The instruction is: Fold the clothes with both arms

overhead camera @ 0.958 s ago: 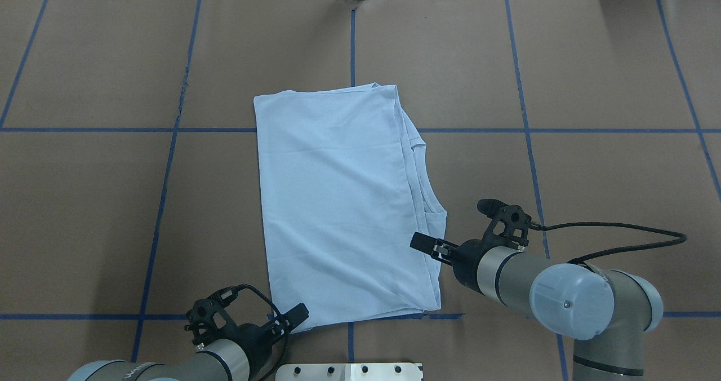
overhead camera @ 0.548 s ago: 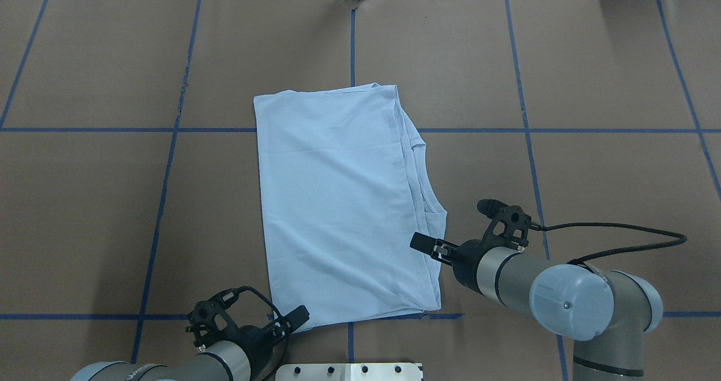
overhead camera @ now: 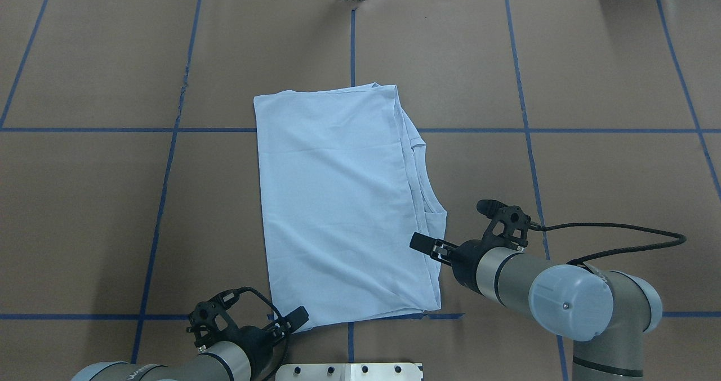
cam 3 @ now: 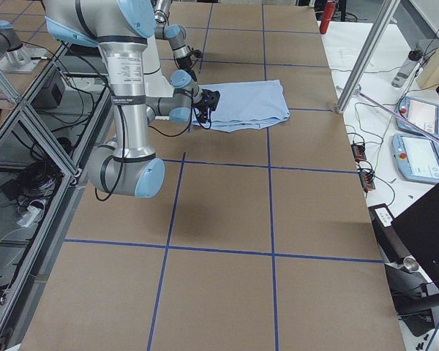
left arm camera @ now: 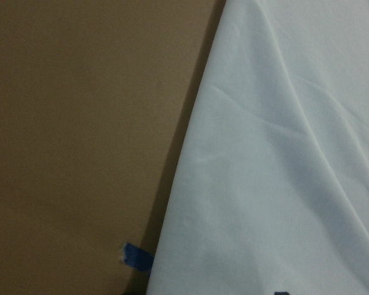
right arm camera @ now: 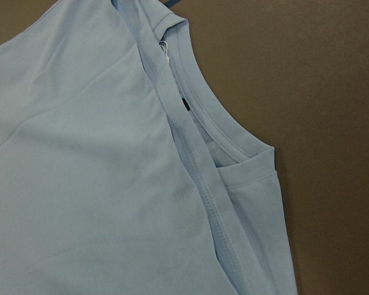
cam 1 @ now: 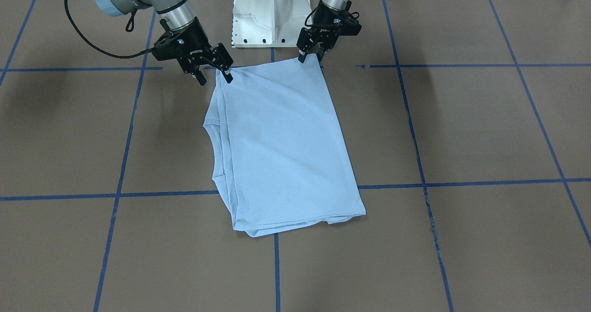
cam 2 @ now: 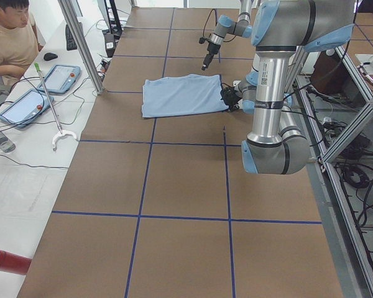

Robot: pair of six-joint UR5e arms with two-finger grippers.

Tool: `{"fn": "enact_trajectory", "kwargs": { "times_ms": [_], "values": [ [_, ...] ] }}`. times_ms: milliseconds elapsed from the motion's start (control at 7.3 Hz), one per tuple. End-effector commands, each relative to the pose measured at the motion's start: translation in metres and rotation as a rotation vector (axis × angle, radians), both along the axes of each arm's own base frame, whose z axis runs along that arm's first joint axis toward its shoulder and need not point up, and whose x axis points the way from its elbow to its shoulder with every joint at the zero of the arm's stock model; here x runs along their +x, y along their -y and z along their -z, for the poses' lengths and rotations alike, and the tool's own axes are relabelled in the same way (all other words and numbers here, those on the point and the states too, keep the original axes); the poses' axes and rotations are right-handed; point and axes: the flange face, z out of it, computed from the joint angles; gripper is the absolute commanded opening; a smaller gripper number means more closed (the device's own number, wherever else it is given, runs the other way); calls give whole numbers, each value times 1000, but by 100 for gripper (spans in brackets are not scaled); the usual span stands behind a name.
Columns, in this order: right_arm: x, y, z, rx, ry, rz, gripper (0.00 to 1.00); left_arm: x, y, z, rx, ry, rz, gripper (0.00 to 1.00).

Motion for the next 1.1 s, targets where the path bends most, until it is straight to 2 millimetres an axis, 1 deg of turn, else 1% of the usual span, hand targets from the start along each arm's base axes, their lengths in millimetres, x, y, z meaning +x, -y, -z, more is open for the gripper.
{"fn": "enact_trajectory", "kwargs": {
  "times_ms": [0,137,274,411,548,684,821,958],
  "values": [
    [-1,-1,-1,0,-2,2,100,0,0,0,1,1,-4,51],
    [-3,-3,1,0,1,4,100,0,-1,1,1,-3,-7,41],
    [-4,-5,1,-7,4,5,100,-1,-1,3,2,-6,-11,18],
    [-8,-10,3,-72,31,-28,94,-3,-1,6,4,-13,-12,0],
    [-12,-16,1,-128,50,-50,87,-3,-1,7,8,-12,-15,0],
    [-18,-25,-3,-165,35,-80,85,-2,-1,11,7,-20,-17,0],
    [-31,-33,4,-200,6,-99,86,-1,-1,15,7,-28,-15,0],
    [-43,-38,13,-225,-33,-104,87,-1,-1,15,7,-28,-17,0]
  ]
}}
